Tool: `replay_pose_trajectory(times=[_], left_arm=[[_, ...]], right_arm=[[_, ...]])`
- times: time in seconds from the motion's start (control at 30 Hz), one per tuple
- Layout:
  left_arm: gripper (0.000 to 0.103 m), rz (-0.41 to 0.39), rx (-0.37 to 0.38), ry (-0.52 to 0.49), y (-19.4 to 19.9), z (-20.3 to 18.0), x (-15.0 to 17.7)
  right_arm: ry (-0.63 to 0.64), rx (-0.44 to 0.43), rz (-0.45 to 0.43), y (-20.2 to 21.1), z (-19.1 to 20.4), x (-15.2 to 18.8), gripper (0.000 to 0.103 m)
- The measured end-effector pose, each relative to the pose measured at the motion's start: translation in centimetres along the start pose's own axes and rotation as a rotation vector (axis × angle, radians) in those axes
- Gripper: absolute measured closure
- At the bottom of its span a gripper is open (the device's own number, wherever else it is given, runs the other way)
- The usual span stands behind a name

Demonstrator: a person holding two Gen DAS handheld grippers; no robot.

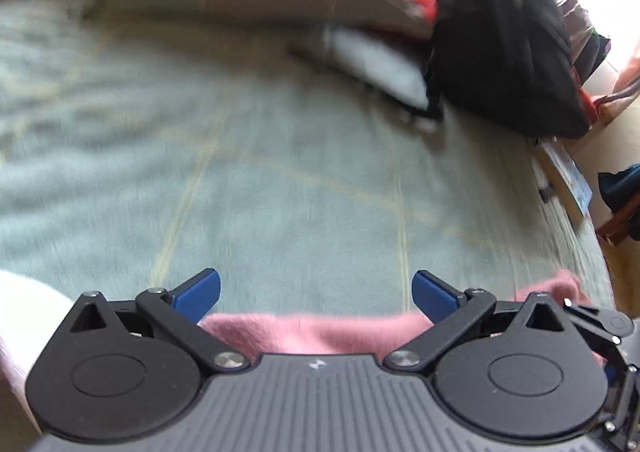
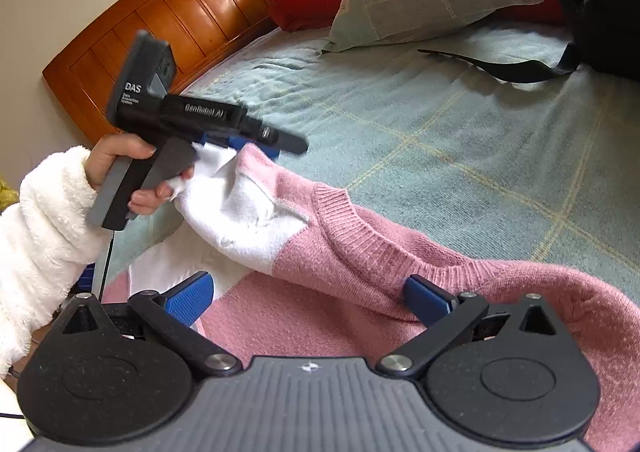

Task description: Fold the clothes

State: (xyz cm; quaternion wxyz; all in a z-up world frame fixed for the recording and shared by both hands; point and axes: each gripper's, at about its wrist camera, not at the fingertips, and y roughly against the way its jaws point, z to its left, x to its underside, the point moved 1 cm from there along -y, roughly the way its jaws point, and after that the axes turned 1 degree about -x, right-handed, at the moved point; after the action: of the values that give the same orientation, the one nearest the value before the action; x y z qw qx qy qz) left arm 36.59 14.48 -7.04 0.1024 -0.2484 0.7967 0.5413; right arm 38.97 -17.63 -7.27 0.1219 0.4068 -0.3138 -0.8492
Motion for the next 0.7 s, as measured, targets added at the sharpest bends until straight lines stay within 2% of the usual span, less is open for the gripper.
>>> replay_pose_trajectory(times=[0.17,0.23,0.37,0.47,0.57,0.67,0.7], left_arm=[[0.001,0.018,0.147,-0.045,3.3,-1.2,2.3],[0.001,0.033,0.182,-0.080,4.4,-2.0,3.6],[0.001,0.062,0.137,-0.118,4.5,-2.2,6.2],[0.001,0.017,0.155,-0.082,5.0,-1.8,8.0],[0.001,-0.036,0.157,-0.109,6.1,-2.3,9.9],[0.001,-0.072,0.140,-0.188,7.2,-3.2,11.8],[0.001,-0.074,0.143,-0.200,7.5,-3.4,12.4]], right_arm=[[0.001,0.003,0.000,0.1,0.1,-0.1,0.000],[-0.002,0.005,-0.003,0.1,0.1,-0.2,0.000],[0.000,0.005,-0.023,0.7,0.2,-0.3,0.000],[-0.011,0.003,-0.060,1.2,0.5,-0.6,0.000],[-0.013,0.018,-0.128,1.5,1.0,-0.9,0.000],[0.001,0.010,-0.277,2.6,1.8,-1.1,0.000],[0.015,-0.005,-0.370,3.2,2.0,-0.8,0.000]])
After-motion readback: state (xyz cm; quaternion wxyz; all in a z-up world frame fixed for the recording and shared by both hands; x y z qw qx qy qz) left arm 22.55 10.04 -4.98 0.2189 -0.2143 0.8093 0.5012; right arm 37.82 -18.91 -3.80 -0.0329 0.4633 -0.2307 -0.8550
